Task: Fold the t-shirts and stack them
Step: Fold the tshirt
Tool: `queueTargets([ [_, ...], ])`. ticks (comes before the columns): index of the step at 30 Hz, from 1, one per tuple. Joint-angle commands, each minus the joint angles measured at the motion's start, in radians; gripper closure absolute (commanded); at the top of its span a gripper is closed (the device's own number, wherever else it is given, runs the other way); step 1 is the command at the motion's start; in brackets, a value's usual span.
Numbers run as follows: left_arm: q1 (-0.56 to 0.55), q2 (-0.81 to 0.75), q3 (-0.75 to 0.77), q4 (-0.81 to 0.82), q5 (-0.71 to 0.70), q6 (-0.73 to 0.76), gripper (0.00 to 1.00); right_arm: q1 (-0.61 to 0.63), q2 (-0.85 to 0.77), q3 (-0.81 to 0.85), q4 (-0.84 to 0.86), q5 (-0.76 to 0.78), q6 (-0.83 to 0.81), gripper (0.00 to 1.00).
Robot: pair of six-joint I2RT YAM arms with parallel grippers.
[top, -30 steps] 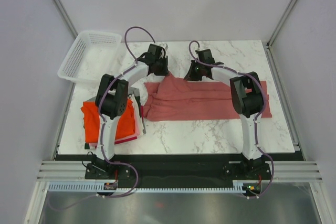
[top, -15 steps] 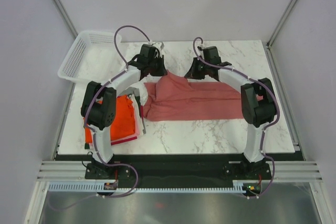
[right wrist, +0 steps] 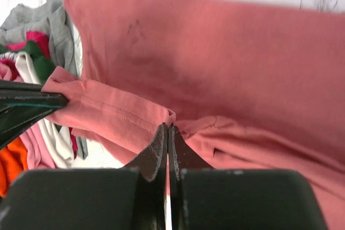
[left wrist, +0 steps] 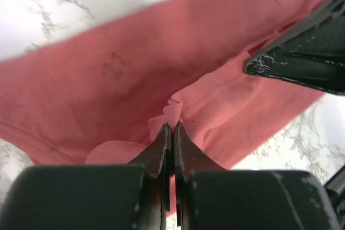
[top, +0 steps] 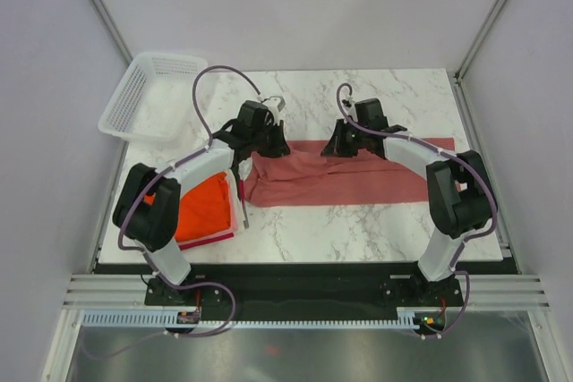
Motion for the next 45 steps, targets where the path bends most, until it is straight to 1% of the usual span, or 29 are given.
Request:
queueTargets([
  [1, -0.037, -0.108, -0.073, 0.066, 0.001, -0.04, 0.98, 0.005, -0.101, -0.061, 0.046, -0.031, -0.022, 1.0],
  [5, -0.071, -0.152, -0.134, 0.067, 0.001, -0.062, 0.98, 0.005, -0.152, -0.13, 0.048, -0.034, -0.028, 0.99],
  [11, -0.129, -0.209, -0.234, 0.072, 0.001, -0.1, 0.94, 0.004, -0.219, -0.228, 0.05, -0.033, -0.039, 0.99],
  [17, -0.242, -0.257, -0.317, 0.101, -0.011, -0.154, 0.91, 0.005, -0.293, -0.323, 0.053, -0.04, -0.039, 0.98],
  [18, -0.256, -0.266, -0.326, 0.104, -0.019, -0.164, 0.87, 0.005, -0.305, -0.352, 0.057, -0.04, -0.039, 0.97],
  [20, -0.294, -0.295, -0.352, 0.118, -0.036, -0.181, 0.85, 0.005, -0.345, -0.392, 0.056, -0.03, -0.036, 0.95],
  [21, -0.307, -0.301, -0.366, 0.116, -0.043, -0.186, 0.79, 0.005, -0.359, -0.405, 0.054, -0.027, -0.036, 0.93],
  [22, -0.316, -0.31, -0.373, 0.116, -0.048, -0.195, 0.76, 0.005, -0.385, -0.415, 0.056, -0.027, -0.036, 0.91],
  [25, -0.351, -0.358, -0.412, 0.115, -0.056, -0.212, 0.7, 0.005, -0.44, -0.466, 0.05, -0.025, -0.04, 0.75],
  [26, -0.362, -0.373, -0.426, 0.115, -0.066, -0.215, 0.67, 0.005, -0.456, -0.481, 0.048, -0.025, -0.042, 0.6],
  [27, -0.364, -0.413, -0.438, 0.113, -0.079, -0.22, 0.54, 0.005, -0.471, -0.512, 0.048, -0.025, -0.042, 0.51],
  [28, -0.364, -0.425, -0.462, 0.11, -0.106, -0.227, 0.48, 0.005, -0.5, -0.526, 0.048, -0.025, -0.042, 0.43],
  [29, -0.362, -0.439, -0.467, 0.098, -0.125, -0.227, 0.45, 0.005, -0.511, -0.546, 0.05, -0.021, -0.043, 0.36],
  [31, -0.362, -0.456, -0.456, 0.052, -0.186, -0.217, 0.43, 0.004, -0.531, -0.553, 0.05, -0.014, -0.045, 0.35],
  [33, -0.356, -0.459, -0.429, 0.018, -0.217, -0.203, 0.41, 0.005, -0.534, -0.547, 0.05, -0.011, -0.048, 0.35],
  [36, -0.327, -0.449, -0.398, -0.016, -0.218, -0.207, 0.39, 0.005, -0.511, -0.521, 0.053, -0.01, -0.043, 0.35],
  [40, -0.258, -0.389, -0.351, -0.087, -0.217, -0.232, 0.4, 0.005, -0.476, -0.491, 0.057, 0.004, -0.034, 0.36],
  [41, -0.226, -0.361, -0.347, -0.107, -0.241, -0.238, 0.4, 0.005, -0.471, -0.485, 0.057, 0.018, -0.031, 0.36],
  [45, -0.148, -0.32, -0.347, -0.112, -0.258, -0.253, 0.4, 0.007, -0.402, -0.454, 0.065, 0.061, -0.031, 0.38],
])
